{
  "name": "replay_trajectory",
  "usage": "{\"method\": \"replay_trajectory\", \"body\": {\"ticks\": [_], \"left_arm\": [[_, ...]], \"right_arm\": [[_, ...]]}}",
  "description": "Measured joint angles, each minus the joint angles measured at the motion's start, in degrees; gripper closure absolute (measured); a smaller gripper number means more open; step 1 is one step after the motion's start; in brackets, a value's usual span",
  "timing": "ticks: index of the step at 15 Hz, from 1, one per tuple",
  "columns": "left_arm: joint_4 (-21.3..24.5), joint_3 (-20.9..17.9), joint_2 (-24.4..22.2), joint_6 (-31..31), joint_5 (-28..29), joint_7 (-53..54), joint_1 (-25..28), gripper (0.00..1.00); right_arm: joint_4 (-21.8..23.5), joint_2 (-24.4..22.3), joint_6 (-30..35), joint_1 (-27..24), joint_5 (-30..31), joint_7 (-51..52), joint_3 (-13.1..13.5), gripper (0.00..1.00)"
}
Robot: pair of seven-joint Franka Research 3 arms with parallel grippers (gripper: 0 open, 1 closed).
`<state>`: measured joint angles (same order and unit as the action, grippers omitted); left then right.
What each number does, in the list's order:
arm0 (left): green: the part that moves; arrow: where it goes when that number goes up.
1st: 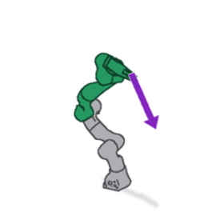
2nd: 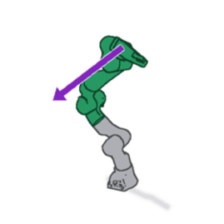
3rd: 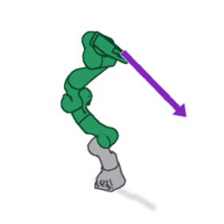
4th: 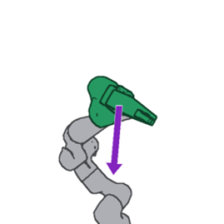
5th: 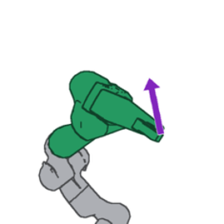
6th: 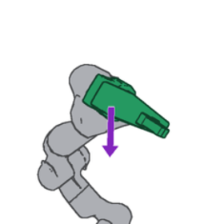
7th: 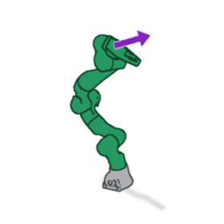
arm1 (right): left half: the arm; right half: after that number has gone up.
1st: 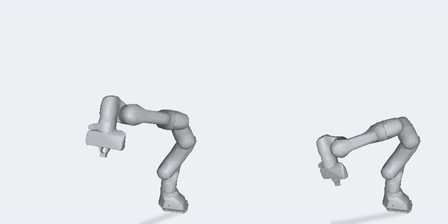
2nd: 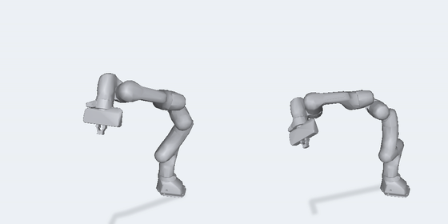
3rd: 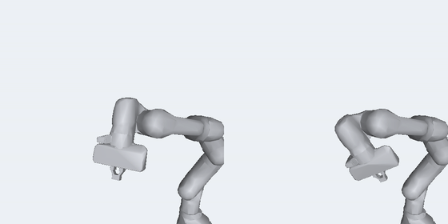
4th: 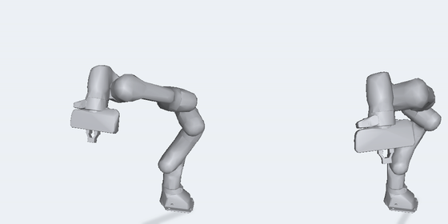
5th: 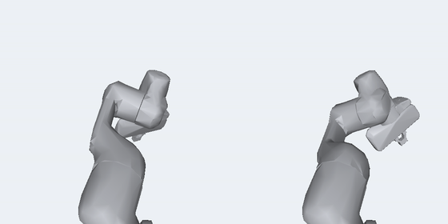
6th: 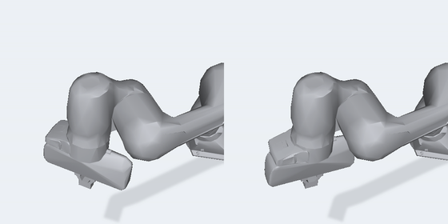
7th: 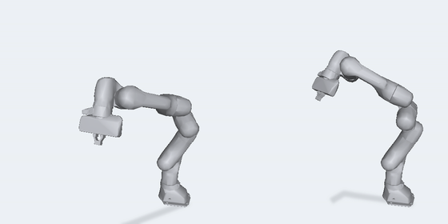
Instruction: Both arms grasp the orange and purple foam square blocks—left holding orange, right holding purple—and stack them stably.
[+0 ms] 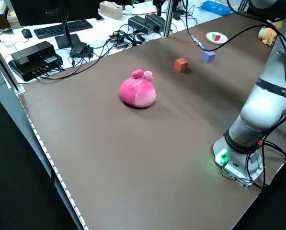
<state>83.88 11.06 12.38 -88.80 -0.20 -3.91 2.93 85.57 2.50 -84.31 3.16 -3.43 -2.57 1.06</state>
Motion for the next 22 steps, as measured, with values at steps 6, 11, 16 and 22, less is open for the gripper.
{"method": "replay_trajectory", "body": {"ticks": [6, 11, 16, 22], "left_arm": [[-0.3, -0.3, 5.6, -2.8, -6.2, 17.1, 1.9, 0.00], [-0.5, -0.4, 9.2, -4.5, -14.4, 30.8, 4.0, 0.00], [-0.5, -0.3, 17.4, -7.0, -28.4, 51.0, 6.8, 0.00], [-0.5, 1.0, 23.7, -11.9, -44.3, 77.4, 4.8, 0.00]], "right_arm": [[0.8, 4.1, -4.8, 8.0, 0.0, -13.2, -0.2, 0.00], [1.2, 11.2, -12.6, 16.9, -0.1, -31.7, -0.4, 0.00], [1.3, 20.7, -25.2, 23.5, 0.0, -59.3, -0.4, 0.00], [0.1, 25.8, -28.6, 24.8, 0.0, -75.7, -0.4, 0.00]]}}
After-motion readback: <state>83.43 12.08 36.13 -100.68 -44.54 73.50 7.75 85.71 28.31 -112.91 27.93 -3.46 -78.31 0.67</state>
